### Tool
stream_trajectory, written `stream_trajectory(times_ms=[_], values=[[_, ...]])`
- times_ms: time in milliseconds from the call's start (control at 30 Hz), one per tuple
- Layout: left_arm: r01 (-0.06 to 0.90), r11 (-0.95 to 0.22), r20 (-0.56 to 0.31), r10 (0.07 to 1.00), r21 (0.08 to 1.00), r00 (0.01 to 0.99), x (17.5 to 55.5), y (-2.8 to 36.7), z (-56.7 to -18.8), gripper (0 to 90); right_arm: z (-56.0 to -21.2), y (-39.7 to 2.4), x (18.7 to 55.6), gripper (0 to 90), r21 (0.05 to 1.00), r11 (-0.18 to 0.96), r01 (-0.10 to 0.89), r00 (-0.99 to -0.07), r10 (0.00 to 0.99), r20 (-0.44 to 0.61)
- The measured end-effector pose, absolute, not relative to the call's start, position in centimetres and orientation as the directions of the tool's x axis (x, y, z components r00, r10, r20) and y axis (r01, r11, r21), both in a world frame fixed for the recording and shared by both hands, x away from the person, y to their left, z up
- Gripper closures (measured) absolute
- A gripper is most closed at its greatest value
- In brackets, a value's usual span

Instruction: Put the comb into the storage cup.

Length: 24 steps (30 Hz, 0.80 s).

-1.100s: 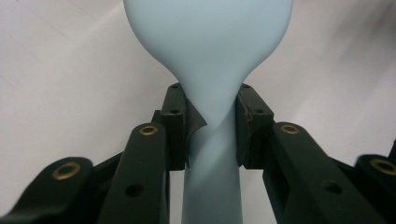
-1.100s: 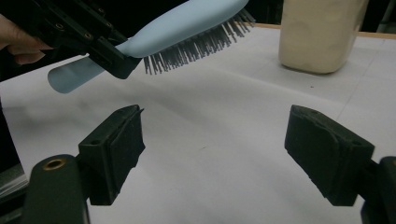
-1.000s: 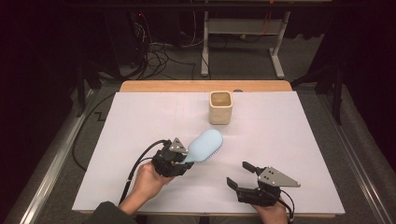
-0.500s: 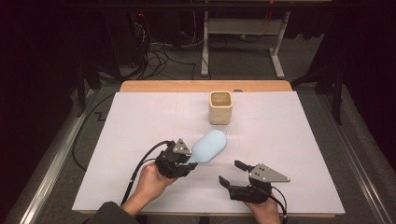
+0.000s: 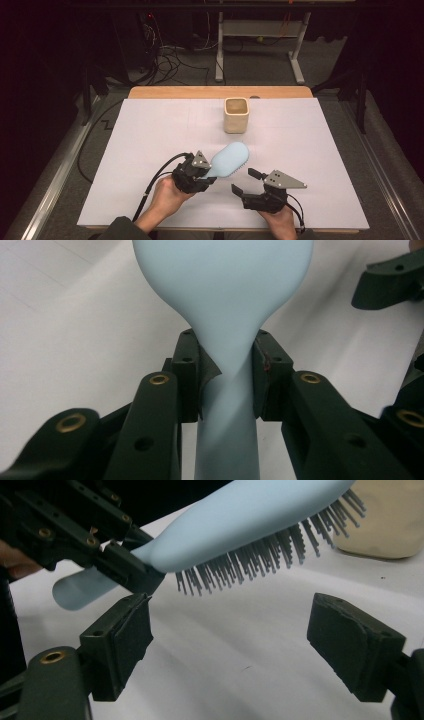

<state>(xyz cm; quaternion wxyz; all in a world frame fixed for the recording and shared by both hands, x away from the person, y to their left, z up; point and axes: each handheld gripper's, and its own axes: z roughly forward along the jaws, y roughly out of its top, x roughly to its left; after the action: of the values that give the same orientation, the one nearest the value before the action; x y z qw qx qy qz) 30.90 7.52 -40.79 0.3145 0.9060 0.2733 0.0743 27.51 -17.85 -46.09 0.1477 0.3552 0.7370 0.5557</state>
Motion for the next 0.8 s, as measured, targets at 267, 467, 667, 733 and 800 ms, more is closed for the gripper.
stream_trajectory(times_ms=[267,467,667,733,800], values=[[0.441,-0.656,-0.036,0.534,0.612,0.845,30.6,6.9,-40.9,69.4,-46.1,-17.9,28.3,16.8,0.914,0.091,0.396,-0.697,0.677,0.235],[0.435,-0.659,-0.035,0.528,0.614,0.848,30.6,6.5,-41.1,69.3,-46.0,-17.7,28.6,16.6,0.911,0.073,0.407,-0.695,0.671,0.257],[0.427,-0.662,-0.033,0.520,0.615,0.854,30.4,6.1,-41.0,69.3,-45.9,-17.6,28.9,16.4,0.908,0.042,0.417,-0.687,0.669,0.285],[0.425,-0.660,-0.034,0.518,0.620,0.855,30.4,5.9,-41.0,69.3,-45.8,-17.6,29.0,16.3,0.908,0.038,0.417,-0.687,0.668,0.287],[0.423,-0.660,-0.032,0.517,0.621,0.855,30.4,5.7,-41.0,69.3,-45.9,-17.5,29.1,16.1,0.906,0.039,0.421,-0.682,0.673,0.287]])
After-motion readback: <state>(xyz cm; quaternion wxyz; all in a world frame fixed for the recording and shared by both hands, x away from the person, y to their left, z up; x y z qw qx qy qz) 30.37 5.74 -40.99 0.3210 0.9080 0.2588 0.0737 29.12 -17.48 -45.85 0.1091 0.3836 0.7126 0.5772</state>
